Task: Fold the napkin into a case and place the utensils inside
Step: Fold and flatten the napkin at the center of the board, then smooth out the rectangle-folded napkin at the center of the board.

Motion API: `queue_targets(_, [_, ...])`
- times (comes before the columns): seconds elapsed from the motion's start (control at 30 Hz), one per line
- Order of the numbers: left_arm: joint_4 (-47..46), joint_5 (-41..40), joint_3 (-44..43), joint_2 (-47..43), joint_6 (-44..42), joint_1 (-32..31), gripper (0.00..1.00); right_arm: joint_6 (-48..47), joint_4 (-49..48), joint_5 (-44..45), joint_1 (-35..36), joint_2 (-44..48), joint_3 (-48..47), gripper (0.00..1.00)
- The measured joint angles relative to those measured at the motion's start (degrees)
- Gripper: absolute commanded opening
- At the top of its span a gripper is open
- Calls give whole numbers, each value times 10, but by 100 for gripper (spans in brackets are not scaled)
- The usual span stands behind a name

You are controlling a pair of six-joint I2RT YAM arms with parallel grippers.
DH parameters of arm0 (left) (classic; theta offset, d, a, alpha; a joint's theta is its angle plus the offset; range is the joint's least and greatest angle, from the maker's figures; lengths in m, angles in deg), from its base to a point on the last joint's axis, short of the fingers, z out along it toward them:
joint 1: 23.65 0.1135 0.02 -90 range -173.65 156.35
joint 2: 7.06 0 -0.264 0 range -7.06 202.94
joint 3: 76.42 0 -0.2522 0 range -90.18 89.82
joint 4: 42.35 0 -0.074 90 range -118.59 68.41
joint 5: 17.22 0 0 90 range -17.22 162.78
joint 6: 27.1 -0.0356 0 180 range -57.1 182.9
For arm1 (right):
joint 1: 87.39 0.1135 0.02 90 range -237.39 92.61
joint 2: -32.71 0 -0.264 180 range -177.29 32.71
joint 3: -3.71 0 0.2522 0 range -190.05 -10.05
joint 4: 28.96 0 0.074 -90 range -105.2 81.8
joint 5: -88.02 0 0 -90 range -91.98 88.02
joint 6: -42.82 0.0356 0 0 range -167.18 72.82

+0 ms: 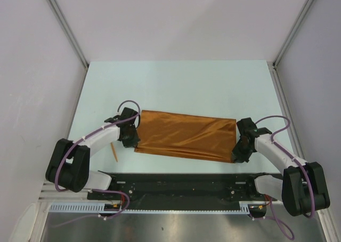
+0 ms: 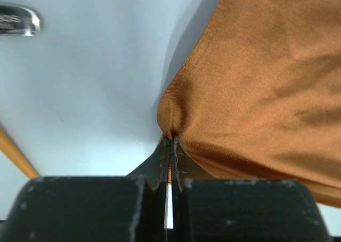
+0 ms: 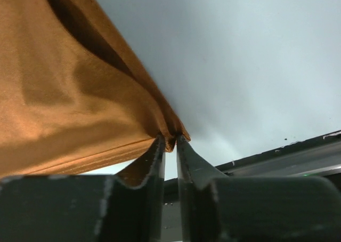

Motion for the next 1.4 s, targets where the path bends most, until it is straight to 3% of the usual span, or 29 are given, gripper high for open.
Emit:
queue_targets(0.03, [0,-7,0,0,1,0,7,0,-2,-2,0,0,0,28])
queue_targets(0.17, [9,-40,-1,-3,4,1,45,2,-10,-14,0,1,-1,43])
queue_targets(0.27, [25,-57,-1,-16,8,2,60,3,-11,-14,0,7,-2,55])
queue_targets(0.63, [63,-50,-16,-119,-3,-19,61,-12,26,17,-33,64,-10,54])
queue_targets(0.73, [62,-50,-16,-151,-10,-20,62,-12,25,16,-32,59,-10,39])
queue_targets(0.77, [63,-52,-16,-155,-12,-20,61,-11,25,16,-32,58,-10,39])
queue_targets(1.07, [60,-46,-16,-70,-11,-19,58,23,28,16,35,59,2,40])
queue_targets(1.27, [46,-43,-11,-67,-11,-19,58,43,30,16,54,60,23,38])
queue_targets(1.4, [44,-44,-11,-67,-11,-19,56,49,28,15,57,59,31,28])
